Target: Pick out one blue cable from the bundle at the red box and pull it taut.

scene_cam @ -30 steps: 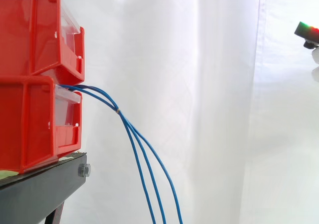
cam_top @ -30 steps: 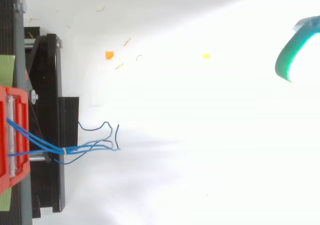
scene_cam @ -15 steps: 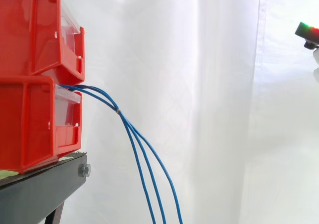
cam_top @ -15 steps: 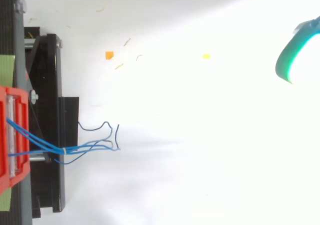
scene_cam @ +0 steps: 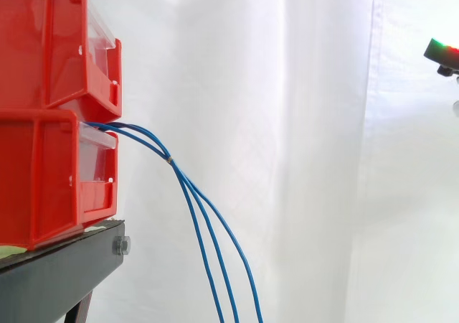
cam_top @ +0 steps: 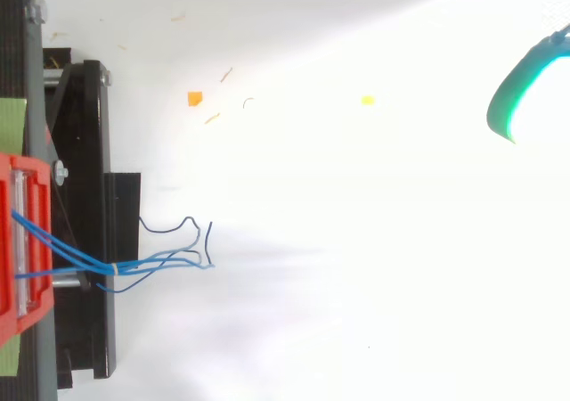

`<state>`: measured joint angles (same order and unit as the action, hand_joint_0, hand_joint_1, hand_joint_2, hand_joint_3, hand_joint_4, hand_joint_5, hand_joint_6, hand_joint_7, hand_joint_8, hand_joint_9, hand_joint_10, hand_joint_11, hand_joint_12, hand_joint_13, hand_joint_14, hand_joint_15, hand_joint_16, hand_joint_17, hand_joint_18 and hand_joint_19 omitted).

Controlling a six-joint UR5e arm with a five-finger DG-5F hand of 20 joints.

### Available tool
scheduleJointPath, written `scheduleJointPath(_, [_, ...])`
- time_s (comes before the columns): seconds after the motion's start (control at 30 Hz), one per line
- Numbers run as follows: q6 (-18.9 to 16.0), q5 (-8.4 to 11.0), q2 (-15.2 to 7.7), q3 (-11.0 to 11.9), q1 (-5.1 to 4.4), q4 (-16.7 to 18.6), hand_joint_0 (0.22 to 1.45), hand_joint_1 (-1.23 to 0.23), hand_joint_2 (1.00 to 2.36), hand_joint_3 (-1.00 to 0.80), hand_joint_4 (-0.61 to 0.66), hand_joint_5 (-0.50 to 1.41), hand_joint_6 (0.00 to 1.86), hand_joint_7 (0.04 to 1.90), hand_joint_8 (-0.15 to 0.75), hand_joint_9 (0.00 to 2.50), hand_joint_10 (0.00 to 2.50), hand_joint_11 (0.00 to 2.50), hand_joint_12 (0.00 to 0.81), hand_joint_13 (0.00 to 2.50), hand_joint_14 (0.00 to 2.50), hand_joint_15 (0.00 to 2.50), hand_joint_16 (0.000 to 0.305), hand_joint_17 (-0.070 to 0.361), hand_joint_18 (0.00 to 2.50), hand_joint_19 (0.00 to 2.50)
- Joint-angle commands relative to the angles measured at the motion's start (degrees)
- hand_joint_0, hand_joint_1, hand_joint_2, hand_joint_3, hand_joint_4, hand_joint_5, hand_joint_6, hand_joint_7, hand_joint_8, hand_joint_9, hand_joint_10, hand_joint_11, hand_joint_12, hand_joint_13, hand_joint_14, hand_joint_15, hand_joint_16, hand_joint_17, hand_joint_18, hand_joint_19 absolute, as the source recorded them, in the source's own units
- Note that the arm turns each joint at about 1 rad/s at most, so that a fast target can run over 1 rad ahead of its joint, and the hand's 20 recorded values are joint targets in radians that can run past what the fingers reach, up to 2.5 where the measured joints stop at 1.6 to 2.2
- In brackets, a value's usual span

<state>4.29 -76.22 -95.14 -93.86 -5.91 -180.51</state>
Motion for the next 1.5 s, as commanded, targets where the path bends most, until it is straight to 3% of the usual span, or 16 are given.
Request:
scheduleJointPath(0.0, [3.0,1.51,-0.5,0.0,-0.07,1.7,0.46,-0.56,1.0,-0.5,0.14,-0.23,0.5,0.62,0.242,0.49,0.0,0.07,0.296,0.27,0.0,0.06,0.051,0.114,0.13,0.26])
scheduleJointPath(0.23, [6.2,1.78,-2.6,0.0,0.11,4.6,0.46,-0.56,1.0,-0.5,0.14,-0.23,0.5,0.63,0.244,0.5,0.0,0.07,0.295,0.28,0.0,0.05,0.051,0.114,0.14,0.27])
scheduleJointPath(0.27, [6.9,1.86,-2.8,0.0,-0.24,6.2,0.46,-0.56,1.0,-0.5,0.14,-0.23,0.5,0.62,0.243,0.5,0.0,0.07,0.296,0.28,0.0,0.06,0.051,0.115,0.14,0.27])
scheduleJointPath(0.47, [10.5,4.06,-2.9,0.0,-0.42,8.7,0.46,-0.57,1.0,-0.5,0.14,-0.22,0.5,0.63,0.243,0.5,0.0,0.07,0.297,0.29,0.0,0.06,0.051,0.115,0.15,0.27])
scheduleJointPath(0.5, [11.1,4.85,-3.8,0.0,-0.51,9.3,0.46,-0.57,1.0,-0.5,0.14,-0.22,0.5,0.63,0.243,0.5,0.0,0.07,0.296,0.29,0.0,0.07,0.051,0.115,0.15,0.27])
scheduleJointPath(0.67, [11.1,5.03,-6.6,0.0,-0.42,10.9,0.46,-0.57,1.0,-0.5,0.14,-0.22,0.5,0.63,0.246,0.51,0.0,0.08,0.296,0.29,0.0,0.07,0.051,0.114,0.17,0.28])
scheduleJointPath(0.8, [11.3,5.12,-9.4,0.0,-0.51,15.5,0.46,-0.56,1.0,-0.5,0.15,-0.22,0.5,0.63,0.245,0.51,0.0,0.09,0.297,0.3,0.0,0.07,0.051,0.114,0.17,0.29])
scheduleJointPath(1.07, [12.6,6.96,-11.2,0.0,-0.68,21.5,0.46,-0.57,1.0,-0.5,0.15,-0.22,0.5,0.63,0.245,0.52,0.0,0.1,0.295,0.31,0.0,0.08,0.05,0.113,0.18,0.29])
scheduleJointPath(1.13, [15.7,9.16,-11.8,0.0,-1.12,22.4,0.46,-0.57,1.0,-0.5,0.15,-0.22,0.5,0.63,0.245,0.52,0.0,0.1,0.296,0.31,0.0,0.08,0.05,0.113,0.18,0.3])
scheduleJointPath(1.3, [14.9,8.9,-14.5,0.1,-1.3,23.4,0.46,-0.58,1.0,-0.5,0.15,-0.22,0.5,0.64,0.246,0.53,0.0,0.1,0.296,0.32,0.0,0.08,0.051,0.114,0.19,0.3])
scheduleJointPath(1.47, [14.5,9.16,-14.9,0.1,-1.56,30.1,0.46,-0.58,1.0,-0.5,0.15,-0.21,0.5,0.64,0.248,0.55,0.0,0.12,0.295,0.33,0.0,0.09,0.05,0.113,0.2,0.31])
